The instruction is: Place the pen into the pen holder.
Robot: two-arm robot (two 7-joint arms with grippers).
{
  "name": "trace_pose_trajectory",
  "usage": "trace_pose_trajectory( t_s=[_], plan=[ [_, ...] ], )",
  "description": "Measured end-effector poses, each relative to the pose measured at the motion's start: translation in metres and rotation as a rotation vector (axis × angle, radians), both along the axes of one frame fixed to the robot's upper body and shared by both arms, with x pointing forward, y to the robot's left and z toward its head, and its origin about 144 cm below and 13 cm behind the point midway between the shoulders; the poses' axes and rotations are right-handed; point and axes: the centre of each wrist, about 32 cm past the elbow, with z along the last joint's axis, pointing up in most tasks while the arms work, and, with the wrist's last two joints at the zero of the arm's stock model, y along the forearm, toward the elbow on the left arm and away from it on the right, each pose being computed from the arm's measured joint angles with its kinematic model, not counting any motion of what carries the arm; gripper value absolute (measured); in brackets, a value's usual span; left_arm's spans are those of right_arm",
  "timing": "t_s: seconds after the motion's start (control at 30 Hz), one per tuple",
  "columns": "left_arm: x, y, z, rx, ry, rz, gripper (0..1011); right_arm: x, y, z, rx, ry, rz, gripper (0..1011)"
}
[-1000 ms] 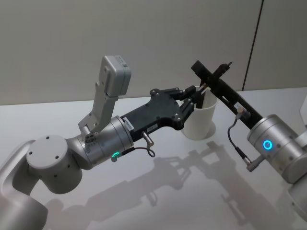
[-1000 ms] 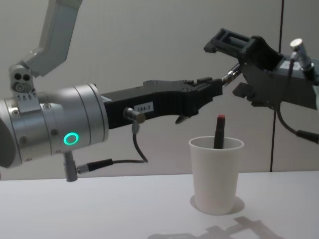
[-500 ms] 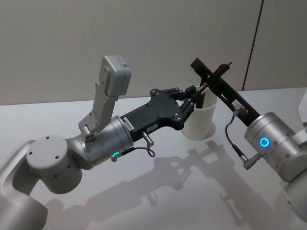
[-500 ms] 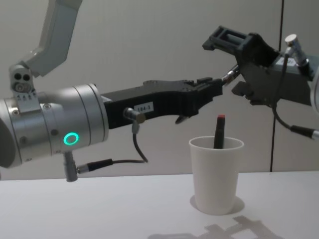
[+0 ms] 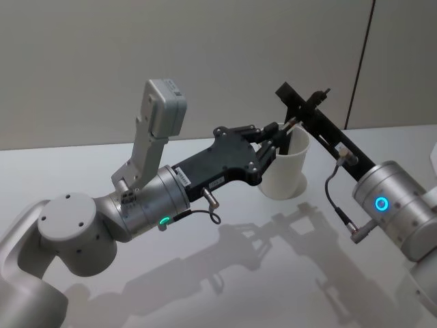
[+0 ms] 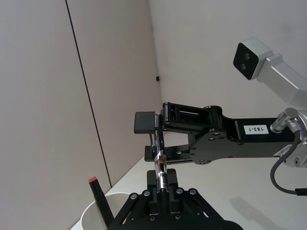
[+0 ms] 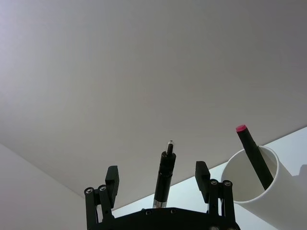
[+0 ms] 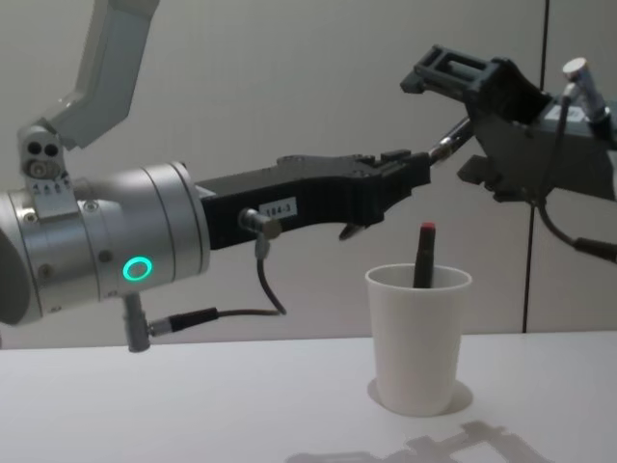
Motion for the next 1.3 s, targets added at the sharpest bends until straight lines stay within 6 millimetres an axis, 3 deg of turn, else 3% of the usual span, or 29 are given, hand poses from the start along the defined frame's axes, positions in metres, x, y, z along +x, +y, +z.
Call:
trace_pose_trajectory(
  t_s=[1.17, 1.3],
  plan=[
    [0.0, 0.0, 0.0, 0.0, 0.0, 0.0, 121, -0.0053, -0.0058, 0.0037, 0.002, -0.008, -0.014, 1000],
    [0.0, 0.0, 0.0, 0.0, 0.0, 0.0, 121, -0.0051, -0.0056, 0.0041, 0.002, -0.011, -0.013, 907]
  ],
)
